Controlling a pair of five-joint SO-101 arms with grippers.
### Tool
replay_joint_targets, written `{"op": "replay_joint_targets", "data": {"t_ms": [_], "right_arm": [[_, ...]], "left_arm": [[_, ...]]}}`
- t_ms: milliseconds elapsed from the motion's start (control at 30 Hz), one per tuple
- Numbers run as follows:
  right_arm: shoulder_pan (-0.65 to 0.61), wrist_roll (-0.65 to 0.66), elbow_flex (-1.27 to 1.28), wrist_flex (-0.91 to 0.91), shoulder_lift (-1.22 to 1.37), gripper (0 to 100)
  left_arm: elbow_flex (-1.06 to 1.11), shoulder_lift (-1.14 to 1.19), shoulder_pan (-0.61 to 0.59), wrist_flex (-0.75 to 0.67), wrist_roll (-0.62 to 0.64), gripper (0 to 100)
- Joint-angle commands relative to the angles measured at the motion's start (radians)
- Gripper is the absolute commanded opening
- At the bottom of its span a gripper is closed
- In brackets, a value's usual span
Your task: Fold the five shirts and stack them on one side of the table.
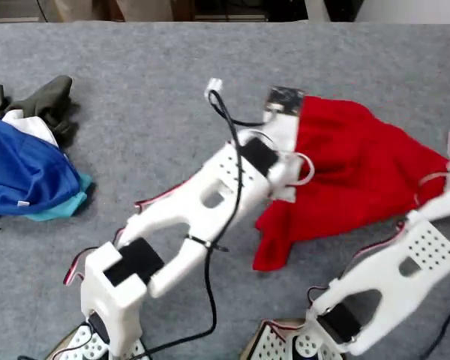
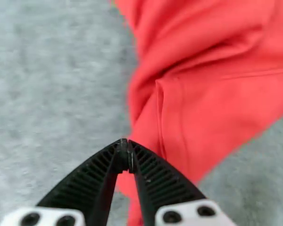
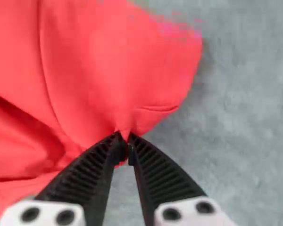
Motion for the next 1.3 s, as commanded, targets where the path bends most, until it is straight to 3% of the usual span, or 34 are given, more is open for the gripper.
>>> {"op": "replay_joint_targets", "data": {"t_ms": [0,200,433,967,1267], "right_arm": [[0.101,0.054,-0.073,0.017,-0.004,15.3],[0.205,0.124,-0.079,0.018,-0.042,28.9],[0.254,0.147,-0.079,0.018,-0.045,29.3],[0.274,0.147,-0.079,0.018,-0.045,29.3],[0.274,0.147,-0.079,0.018,-0.045,29.2]], "left_arm": [[-0.043,-0.028,0.061,-0.048,-0.005,2],[-0.055,0.024,0.106,-0.146,-0.003,2],[-0.198,0.189,0.129,-0.175,0.118,2],[-0.575,0.555,0.118,-0.170,0.112,2],[-0.707,0.591,0.120,0.031,0.112,2]]}}
